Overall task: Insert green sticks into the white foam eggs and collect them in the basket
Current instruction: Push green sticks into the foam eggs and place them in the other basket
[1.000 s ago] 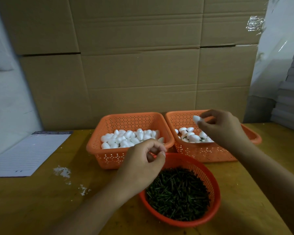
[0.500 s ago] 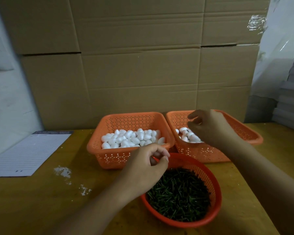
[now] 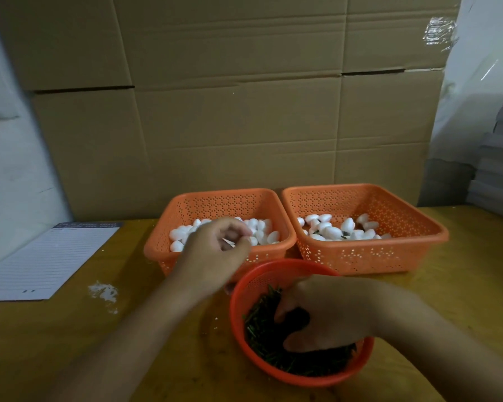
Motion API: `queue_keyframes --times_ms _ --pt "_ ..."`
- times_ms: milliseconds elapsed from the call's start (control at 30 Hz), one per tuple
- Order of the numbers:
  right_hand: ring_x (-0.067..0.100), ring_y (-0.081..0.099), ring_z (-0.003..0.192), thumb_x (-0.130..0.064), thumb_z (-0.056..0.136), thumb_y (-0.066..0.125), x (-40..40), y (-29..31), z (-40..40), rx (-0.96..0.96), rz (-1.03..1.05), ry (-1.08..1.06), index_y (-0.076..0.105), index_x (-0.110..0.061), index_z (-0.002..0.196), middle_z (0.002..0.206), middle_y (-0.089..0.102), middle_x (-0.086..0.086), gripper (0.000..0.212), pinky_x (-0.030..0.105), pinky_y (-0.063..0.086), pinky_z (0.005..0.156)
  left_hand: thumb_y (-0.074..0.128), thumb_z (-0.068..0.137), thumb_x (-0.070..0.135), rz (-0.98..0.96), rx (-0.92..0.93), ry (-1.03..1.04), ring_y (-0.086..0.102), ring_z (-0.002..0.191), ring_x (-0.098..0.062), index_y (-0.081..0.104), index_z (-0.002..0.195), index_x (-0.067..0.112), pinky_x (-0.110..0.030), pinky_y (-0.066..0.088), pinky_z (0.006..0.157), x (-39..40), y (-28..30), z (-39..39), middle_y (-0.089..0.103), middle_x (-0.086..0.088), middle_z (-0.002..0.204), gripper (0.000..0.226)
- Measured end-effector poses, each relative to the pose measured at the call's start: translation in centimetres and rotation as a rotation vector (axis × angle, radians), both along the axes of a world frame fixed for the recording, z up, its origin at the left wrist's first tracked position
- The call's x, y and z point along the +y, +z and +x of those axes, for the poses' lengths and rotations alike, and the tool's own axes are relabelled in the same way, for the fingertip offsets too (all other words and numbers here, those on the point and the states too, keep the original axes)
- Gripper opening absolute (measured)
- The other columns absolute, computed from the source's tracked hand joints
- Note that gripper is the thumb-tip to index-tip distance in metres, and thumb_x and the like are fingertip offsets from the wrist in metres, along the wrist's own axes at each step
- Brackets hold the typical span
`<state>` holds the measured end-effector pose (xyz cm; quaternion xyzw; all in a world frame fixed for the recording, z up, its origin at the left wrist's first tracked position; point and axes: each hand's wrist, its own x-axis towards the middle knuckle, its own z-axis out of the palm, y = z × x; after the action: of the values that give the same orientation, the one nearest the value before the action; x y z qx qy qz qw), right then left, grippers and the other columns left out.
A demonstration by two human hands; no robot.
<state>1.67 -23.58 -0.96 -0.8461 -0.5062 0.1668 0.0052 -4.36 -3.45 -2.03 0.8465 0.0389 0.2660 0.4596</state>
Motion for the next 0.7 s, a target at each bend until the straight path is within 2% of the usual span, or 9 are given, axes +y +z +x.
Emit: queue_keyframes --times_ms 133,200,267,400,500,567,700 --pt "0.015 0.05 0.122 -0.052 0.091 0.061 0.1 0.0 -0.1 -0.016 -0.023 0.01 0.052 -0.042 0.138 0.137 0.047 -0.011 0.049 0.027 0.045 0.082 0.07 0.087 0.012 0.116 -0.008 0.233 0.063 0.073 -0.002 0.069 0.086 0.035 -0.024 0.047 0.069 4.3 1.1 1.8 0.07 0.015 0.084 0.023" --pt "0.016 0.051 0.121 -0.051 0.09 0.061 0.2 -0.1 -0.2 -0.023 -0.024 0.009 0.052 -0.04 0.138 0.136 0.047 -0.01 0.049 0.028 0.046 0.083 0.069 0.087 0.012 0.222 0.08 0.297 0.064 0.088 -0.009 0.07 0.101 0.03 -0.023 0.044 0.073 6.2 1.3 2.9 0.07 0.008 0.1 0.023" --pt "0.017 0.052 0.121 -0.05 0.09 0.062 0.2 -0.1 -0.2 -0.03 -0.024 0.006 0.054 -0.04 0.136 0.135 0.048 -0.01 0.048 0.029 0.048 0.084 0.069 0.088 0.011 0.371 0.214 0.33 0.061 0.103 -0.014 0.067 0.12 0.021 -0.024 0.042 0.081 7.8 1.3 3.9 0.068 -0.001 0.117 0.033" --pt "0.017 0.052 0.12 -0.049 0.09 0.062 0.2 -0.3 -0.2 -0.032 -0.014 0.014 0.056 -0.04 0.134 0.135 0.048 -0.01 0.046 0.027 0.046 0.081 0.064 0.089 0.003 0.579 0.434 0.245 0.054 0.128 -0.024 0.056 0.14 0.017 -0.034 0.046 0.103 9.4 1.7 5.3 0.057 -0.008 0.142 0.053" --pt "0.016 0.052 0.119 -0.05 0.09 0.062 0.2 -0.3 -0.1 -0.027 -0.011 0.013 0.056 -0.04 0.134 0.133 0.048 -0.011 0.045 0.025 0.044 0.077 0.062 0.094 0.011 0.665 0.543 0.158 0.058 0.12 -0.023 0.06 0.135 0.02 -0.041 0.049 0.101 10.1 1.7 6.1 0.061 -0.006 0.137 0.043" --pt "0.015 0.051 0.118 -0.05 0.09 0.062 0.2 -0.4 0.0 -0.031 -0.012 0.016 0.056 -0.04 0.134 0.132 0.049 -0.01 0.045 0.021 0.039 0.07 0.063 0.093 0.014 0.709 0.61 0.125 0.06 0.113 -0.019 0.062 0.133 0.024 -0.037 0.051 0.094 10.5 1.5 6.5 0.062 -0.002 0.135 0.041" --pt "0.017 0.051 0.118 -0.05 0.091 0.062 0.2 -0.4 0.0 -0.024 -0.02 0.013 0.056 -0.039 0.134 0.133 0.049 -0.01 0.045 0.019 0.036 0.065 0.057 0.094 0.011 0.788 0.673 0.123 0.059 0.116 -0.022 0.063 0.132 0.024 -0.032 0.049 0.091 11.4 0.9 7.3 0.059 -0.002 0.139 0.041"
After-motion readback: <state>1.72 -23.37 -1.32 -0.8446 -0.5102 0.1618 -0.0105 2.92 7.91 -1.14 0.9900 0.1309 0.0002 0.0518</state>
